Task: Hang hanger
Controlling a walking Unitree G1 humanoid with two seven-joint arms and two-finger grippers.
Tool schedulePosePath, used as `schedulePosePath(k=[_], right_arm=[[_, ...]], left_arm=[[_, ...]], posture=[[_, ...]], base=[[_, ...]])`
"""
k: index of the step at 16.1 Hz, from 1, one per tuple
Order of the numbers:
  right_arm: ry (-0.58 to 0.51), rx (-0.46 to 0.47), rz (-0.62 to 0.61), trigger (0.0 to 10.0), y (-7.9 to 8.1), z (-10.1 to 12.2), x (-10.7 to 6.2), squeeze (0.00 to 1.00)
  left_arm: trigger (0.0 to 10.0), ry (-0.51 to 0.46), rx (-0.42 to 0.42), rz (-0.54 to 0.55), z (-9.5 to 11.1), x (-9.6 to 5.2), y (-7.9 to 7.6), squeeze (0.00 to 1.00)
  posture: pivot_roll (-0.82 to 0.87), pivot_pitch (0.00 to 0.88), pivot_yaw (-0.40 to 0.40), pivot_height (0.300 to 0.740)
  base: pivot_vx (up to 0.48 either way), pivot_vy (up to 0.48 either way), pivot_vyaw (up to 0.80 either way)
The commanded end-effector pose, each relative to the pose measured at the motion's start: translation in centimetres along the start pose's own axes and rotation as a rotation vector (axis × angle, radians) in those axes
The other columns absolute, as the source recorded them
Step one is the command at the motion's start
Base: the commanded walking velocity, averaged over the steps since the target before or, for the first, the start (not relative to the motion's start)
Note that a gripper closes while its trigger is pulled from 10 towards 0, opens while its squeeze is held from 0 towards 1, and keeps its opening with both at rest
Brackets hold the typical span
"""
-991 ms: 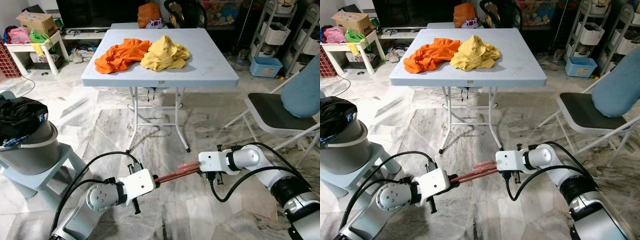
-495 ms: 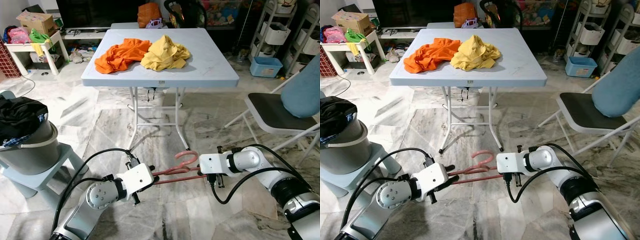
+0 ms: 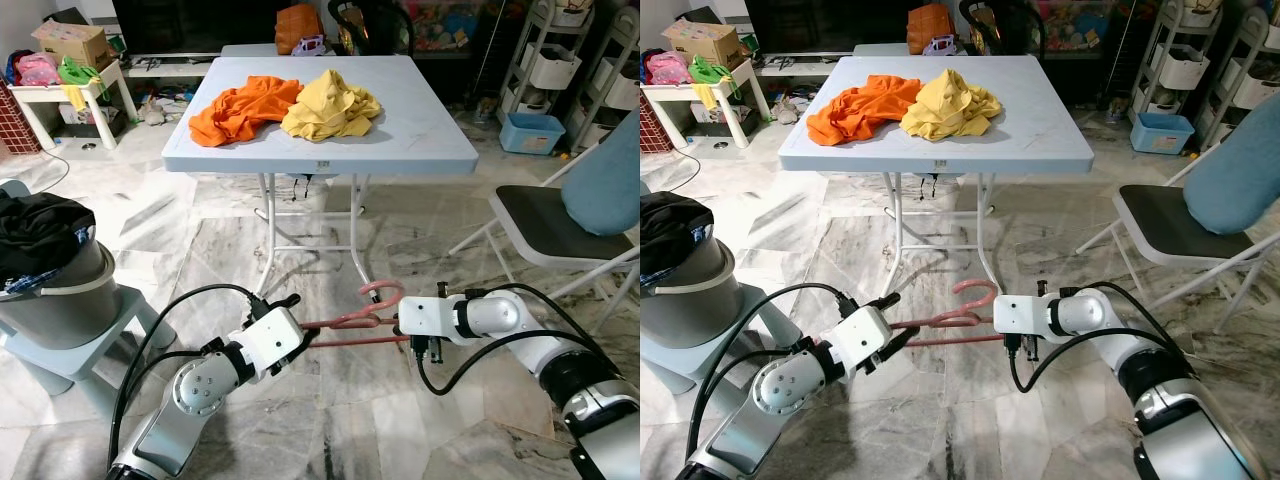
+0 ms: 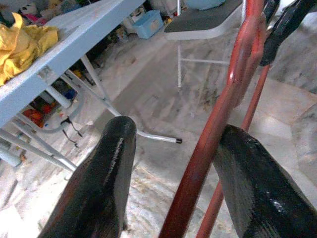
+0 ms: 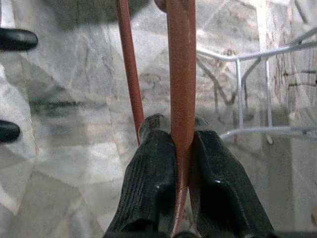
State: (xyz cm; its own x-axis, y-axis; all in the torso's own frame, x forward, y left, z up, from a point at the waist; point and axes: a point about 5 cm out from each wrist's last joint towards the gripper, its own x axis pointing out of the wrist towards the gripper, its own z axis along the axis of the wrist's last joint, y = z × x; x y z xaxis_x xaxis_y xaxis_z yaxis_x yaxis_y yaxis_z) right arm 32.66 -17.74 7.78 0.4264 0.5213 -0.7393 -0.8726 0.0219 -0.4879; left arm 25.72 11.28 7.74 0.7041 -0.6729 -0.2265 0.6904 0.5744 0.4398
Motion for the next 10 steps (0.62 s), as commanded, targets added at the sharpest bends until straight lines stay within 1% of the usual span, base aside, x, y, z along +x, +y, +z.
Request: schedulePosePath(k=[1,2,3,4,5,6,7,9,10], right_arm=[[0.033,-0.014,-0.024,0.0,-0.6,-0.1,-0.1,0.00],[0.033,-0.021,-0.056,0.0,-0.9,0.0,0.0,0.00],[0.015,-0.034,-0.086,0.0,-1.2,0.4,0.1,0.00],[-0.008,-0.037,-0.123,0.0,-1.6,0.9,0.3,0.00],[-0.016,-0.038,-0.137,0.0,-1.8,1.1,0.3,0.00],[-0.021,-0.039,-0.170,0.0,-2.1,1.4,0.5,0.00],[-0.006,-0.036,-0.182,0.0,-2.1,1.2,0.5,0.00],[0.036,-0.019,-0.207,0.0,-2.0,0.6,0.6,0.00],[0.048,0.015,-0.223,0.0,-1.9,0.3,0.6,0.00]], left_arm=[[10.0,-0.043,0.006,-0.030,0.7,-0.3,-0.1,1.00],[10.0,-0.037,-0.003,-0.072,0.5,-0.4,-0.6,1.00],[10.0,-0.008,-0.020,-0.130,0.1,-0.6,-1.1,1.00],[10.0,0.021,-0.031,-0.161,-0.3,-0.7,-1.4,1.00],[10.0,0.028,-0.035,-0.169,-0.4,-0.7,-1.4,1.00],[10.0,0.016,-0.036,-0.156,-0.2,-0.6,-1.1,1.00],[10.0,-0.017,-0.047,-0.114,0.4,-0.3,-0.6,1.00],[10.0,-0.091,-0.100,-0.007,1.6,0.2,0.0,1.00],[10.0,-0.109,-0.126,0.049,1.8,0.2,0.2,1.00]], posture=[[0.01,0.000,-0.030,0.740],[0.01,0.000,-0.030,0.740],[0.01,0.000,-0.030,0.740],[0.01,0.000,-0.028,0.740],[0.01,0.000,-0.028,0.740],[0.01,0.000,-0.026,0.740],[0.01,0.000,-0.024,0.740],[0.01,0.000,-0.022,0.740],[0.01,0.000,-0.023,0.740]], base=[[0.000,0.000,0.00],[0.000,0.000,0.00],[0.000,0.000,0.00],[0.000,0.000,0.00],[0.000,0.000,0.00],[0.000,0.000,0.00],[0.000,0.000,0.00],[0.000,0.000,0.00],[0.000,0.000,0.00]])
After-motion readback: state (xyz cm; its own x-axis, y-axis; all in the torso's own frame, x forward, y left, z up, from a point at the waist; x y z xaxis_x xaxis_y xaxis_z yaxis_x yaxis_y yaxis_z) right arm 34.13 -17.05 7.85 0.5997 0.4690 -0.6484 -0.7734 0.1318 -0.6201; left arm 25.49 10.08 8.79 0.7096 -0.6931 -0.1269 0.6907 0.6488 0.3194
